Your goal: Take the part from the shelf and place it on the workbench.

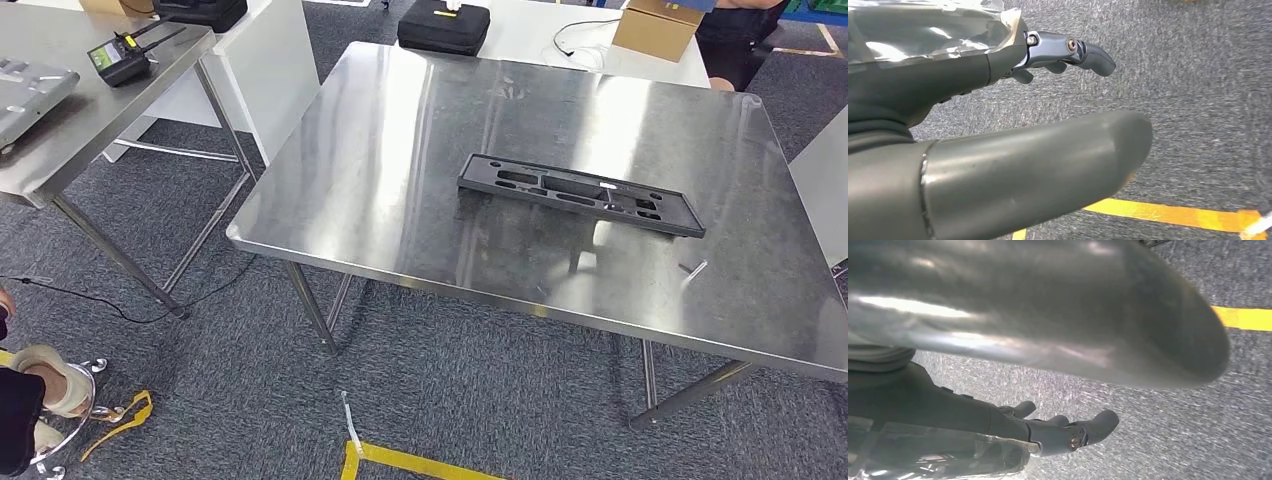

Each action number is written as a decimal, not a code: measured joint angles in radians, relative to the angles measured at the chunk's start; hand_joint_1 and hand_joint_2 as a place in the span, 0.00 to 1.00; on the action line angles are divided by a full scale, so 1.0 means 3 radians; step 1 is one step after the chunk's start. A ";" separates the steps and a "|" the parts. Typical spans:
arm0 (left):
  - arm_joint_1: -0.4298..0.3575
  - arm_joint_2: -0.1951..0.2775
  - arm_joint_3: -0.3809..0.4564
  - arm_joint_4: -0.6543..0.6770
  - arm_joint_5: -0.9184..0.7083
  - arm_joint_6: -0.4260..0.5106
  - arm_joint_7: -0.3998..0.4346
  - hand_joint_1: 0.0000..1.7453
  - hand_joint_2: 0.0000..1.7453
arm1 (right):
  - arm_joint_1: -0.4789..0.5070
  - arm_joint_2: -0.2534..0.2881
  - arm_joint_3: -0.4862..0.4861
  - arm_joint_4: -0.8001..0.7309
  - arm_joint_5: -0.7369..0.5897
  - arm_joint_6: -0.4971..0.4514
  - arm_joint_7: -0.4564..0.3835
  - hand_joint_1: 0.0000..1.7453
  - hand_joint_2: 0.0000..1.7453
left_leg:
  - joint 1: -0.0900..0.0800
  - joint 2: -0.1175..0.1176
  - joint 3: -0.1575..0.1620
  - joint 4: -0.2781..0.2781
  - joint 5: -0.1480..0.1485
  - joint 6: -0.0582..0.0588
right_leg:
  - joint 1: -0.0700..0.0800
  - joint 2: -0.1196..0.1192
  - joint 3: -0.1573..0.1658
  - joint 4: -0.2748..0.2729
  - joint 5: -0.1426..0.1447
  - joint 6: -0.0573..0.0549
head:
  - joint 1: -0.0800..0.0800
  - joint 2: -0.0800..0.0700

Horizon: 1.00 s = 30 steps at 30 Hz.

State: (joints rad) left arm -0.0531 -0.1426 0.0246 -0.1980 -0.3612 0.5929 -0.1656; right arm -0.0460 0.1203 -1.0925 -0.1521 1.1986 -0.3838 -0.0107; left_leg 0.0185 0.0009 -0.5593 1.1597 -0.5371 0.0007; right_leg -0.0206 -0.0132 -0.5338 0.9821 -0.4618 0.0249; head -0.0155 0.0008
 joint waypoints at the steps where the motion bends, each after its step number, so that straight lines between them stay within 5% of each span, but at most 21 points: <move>1: -0.0003 0.0000 -0.0003 0.0000 -0.0002 0.0004 0.0000 0.00 0.00 | -0.0001 0.0003 0.0005 -0.0002 0.0000 0.0000 0.0000 0.00 0.00 | 0.0002 -0.0008 0.0148 -0.0224 0.0025 -0.0003 | 0.0003 0.0001 -0.0041 0.0033 0.0014 0.0017 | 0.0001 0.0000; 3: -0.0006 0.0000 -0.0015 0.0000 -0.0005 0.0020 0.0000 0.00 0.00 | -0.0006 0.0008 0.0012 -0.0006 0.0003 0.0000 0.0002 0.00 0.00 | -0.0013 -0.0025 0.0280 -0.0475 -0.0005 0.0009 | 0.0015 -0.0001 -0.0100 0.0073 0.0049 0.0068 | 0.0005 0.0000; 6: -0.0001 -0.0001 -0.0031 0.0000 -0.0020 0.0070 0.0005 0.00 0.00 | -0.0005 0.0013 0.0019 -0.0008 0.0017 0.0000 0.0015 0.00 0.00 | -0.0040 -0.0018 0.0202 -0.0511 0.0051 0.0119 | 0.0008 0.0002 -0.0167 0.0091 0.0084 0.0145 | 0.0007 0.0000; 9: -0.0002 0.0000 -0.0060 0.0000 -0.0067 0.0126 0.0019 0.00 0.00 | 0.0003 0.0021 0.0030 -0.0010 0.0029 0.0000 0.0025 0.00 0.00 | -0.0045 0.0004 0.0057 -0.0527 0.0177 0.0226 | 0.0002 0.0018 -0.0329 0.0465 -0.0257 0.0099 | 0.0014 0.0000; 11: 0.0000 -0.0002 -0.0076 0.0000 -0.0079 0.0147 0.0030 0.00 0.00 | 0.0004 0.0028 0.0039 -0.0010 0.0028 -0.0002 0.0024 0.00 0.00 | -0.0056 0.0014 -0.0050 -0.0523 0.0265 0.0240 | 0.0004 0.0026 -0.0422 0.0884 -0.0496 0.0086 | 0.0016 0.0000; 12: 0.0001 -0.0002 -0.0079 0.0000 -0.0079 0.0156 0.0036 0.00 0.00 | 0.0003 0.0029 0.0040 -0.0011 0.0028 -0.0003 0.0023 0.00 0.00 | -0.0061 0.0019 -0.0100 -0.0520 0.0309 0.0239 | 0.0005 0.0029 -0.0414 0.1011 -0.0527 0.0105 | 0.0016 0.0000; 13: 0.0002 -0.0002 -0.0080 0.0000 -0.0077 0.0163 0.0041 0.00 0.00 | 0.0003 0.0029 0.0041 -0.0011 0.0029 -0.0007 0.0022 0.00 0.00 | -0.0065 0.0022 -0.0151 -0.0517 0.0353 0.0236 | 0.0005 0.0029 -0.0347 0.1023 -0.0492 0.0134 | 0.0015 0.0000; 15: 0.0002 -0.0002 -0.0081 0.0000 -0.0075 0.0172 0.0047 0.00 0.00 | 0.0000 0.0029 0.0044 -0.0016 0.0034 -0.0020 0.0020 0.00 0.00 | -0.0066 0.0023 -0.0237 -0.0514 0.0437 0.0220 | 0.0012 0.0030 -0.0035 0.0688 -0.0354 0.0173 | 0.0016 0.0000; 17: 0.0002 -0.0007 -0.0081 0.0000 -0.0070 0.0177 0.0041 0.00 0.00 | -0.0012 0.0029 0.0052 -0.0024 0.0043 -0.0040 0.0019 0.00 0.00 | -0.0076 0.0024 -0.0296 -0.0509 0.0512 0.0190 | 0.0041 0.0031 0.0355 0.0143 -0.0324 0.0142 | 0.0013 0.0000; 19: 0.0004 -0.0011 -0.0081 0.0000 -0.0056 0.0179 0.0029 0.00 0.00 | -0.0023 0.0030 0.0061 -0.0030 0.0049 -0.0073 0.0014 0.00 0.00 | -0.0084 0.0034 -0.0318 -0.0518 0.0589 0.0153 | 0.0072 0.0031 0.0513 -0.0136 -0.0357 0.0087 | 0.0010 0.0000; 21: 0.0013 -0.0007 -0.0079 0.0001 -0.0026 0.0183 0.0014 0.00 0.00 | -0.0017 0.0036 0.0065 -0.0030 0.0046 -0.0114 0.0008 0.00 0.00 | -0.0075 0.0034 -0.0337 -0.0521 0.0621 0.0113 | 0.0056 0.0025 0.0468 -0.0148 -0.0315 0.0037 | 0.0009 0.0000; 22: 0.0020 -0.0005 -0.0078 0.0001 -0.0011 0.0185 0.0006 0.00 0.00 | -0.0013 0.0039 0.0065 -0.0030 0.0042 -0.0132 0.0006 0.00 0.00 | -0.0066 0.0026 -0.0357 -0.0481 0.0549 0.0092 | 0.0042 0.0018 0.0438 -0.0144 -0.0279 0.0006 | 0.0008 0.0000; 26: 0.0035 0.0002 -0.0076 0.0001 0.0006 0.0188 -0.0012 0.00 0.00 | -0.0012 0.0048 0.0066 -0.0031 0.0036 -0.0157 0.0005 0.00 0.00 | -0.0032 -0.0003 -0.0502 0.0240 -0.0099 0.0008 | 0.0019 -0.0009 0.0257 -0.0137 -0.0114 -0.0067 | 0.0001 0.0000; 28: 0.0036 0.0004 -0.0076 0.0001 0.0007 0.0188 -0.0013 0.00 0.00 | -0.0012 0.0052 0.0066 -0.0031 0.0037 -0.0158 0.0005 0.00 0.00 | -0.0006 -0.0006 -0.0464 0.0478 -0.0083 -0.0023 | 0.0013 -0.0018 0.0152 -0.0107 -0.0046 -0.0044 | 0.0001 0.0000; 30: 0.0032 0.0005 -0.0076 0.0001 0.0008 0.0189 -0.0013 0.00 0.00 | -0.0013 0.0056 0.0066 -0.0031 0.0036 -0.0160 0.0005 0.00 0.00 | 0.0033 -0.0005 -0.0208 0.0262 0.0086 -0.0051 | -0.0005 -0.0021 0.0040 -0.0036 -0.0001 -0.0005 | 0.0000 0.0000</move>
State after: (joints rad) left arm -0.0434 -0.1409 0.0019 -0.1976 -0.3587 0.6496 -0.1694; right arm -0.0499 0.1370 -1.0726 -0.1614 1.2095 -0.4317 -0.0092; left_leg 0.0283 -0.0006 -0.6215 1.2382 -0.5111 -0.0145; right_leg -0.0220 -0.0194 -0.5219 0.9712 -0.4621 0.0235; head -0.0154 0.0009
